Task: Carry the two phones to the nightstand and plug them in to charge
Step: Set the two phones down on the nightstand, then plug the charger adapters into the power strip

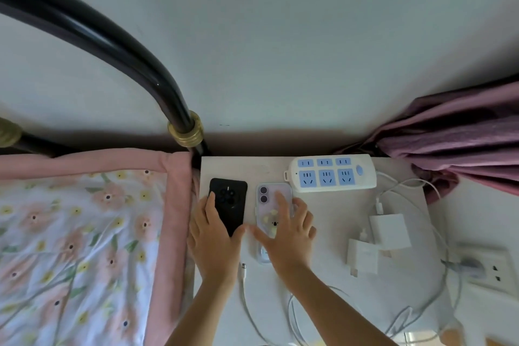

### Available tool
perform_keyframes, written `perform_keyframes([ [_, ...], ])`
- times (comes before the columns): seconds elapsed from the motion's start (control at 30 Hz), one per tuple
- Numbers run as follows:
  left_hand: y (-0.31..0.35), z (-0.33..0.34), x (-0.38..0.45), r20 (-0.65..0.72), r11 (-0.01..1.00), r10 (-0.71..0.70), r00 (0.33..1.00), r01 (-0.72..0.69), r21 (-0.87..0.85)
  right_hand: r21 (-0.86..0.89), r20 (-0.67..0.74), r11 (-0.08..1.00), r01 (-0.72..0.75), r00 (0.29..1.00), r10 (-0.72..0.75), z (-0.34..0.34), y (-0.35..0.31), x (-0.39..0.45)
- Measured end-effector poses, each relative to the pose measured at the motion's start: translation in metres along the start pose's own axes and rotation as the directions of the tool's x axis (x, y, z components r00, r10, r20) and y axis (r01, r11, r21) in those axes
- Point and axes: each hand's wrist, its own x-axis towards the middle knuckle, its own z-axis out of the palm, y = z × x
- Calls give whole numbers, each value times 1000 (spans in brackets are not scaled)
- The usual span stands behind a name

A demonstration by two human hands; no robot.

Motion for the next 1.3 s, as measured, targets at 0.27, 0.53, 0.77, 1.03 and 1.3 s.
perform_keyframes([
  [0.27, 25, 4, 5, 8, 977, 75, 997, -75, 199, 83, 242, 971, 226, 940, -239, -32, 32, 5],
  [0.53, 67, 25, -25, 77, 921, 375, 924, -380, 83, -183, 493, 825, 535, 776, -394, -123, 123, 20],
  [0.77, 89, 43, -18, 187, 919, 384, 904, -393, 16, -386, 571, 613, 689, 700, -428, -128, 159, 23],
  [1.03, 100, 46, 10, 194, 876, 472, 860, -482, 5, -322, 405, 694, 644, 756, -515, -116, 158, 32],
  [1.3, 108, 45, 51, 257, 850, 504, 825, -527, 24, -87, 58, 927, 364, 931, -360, -138, 104, 47],
])
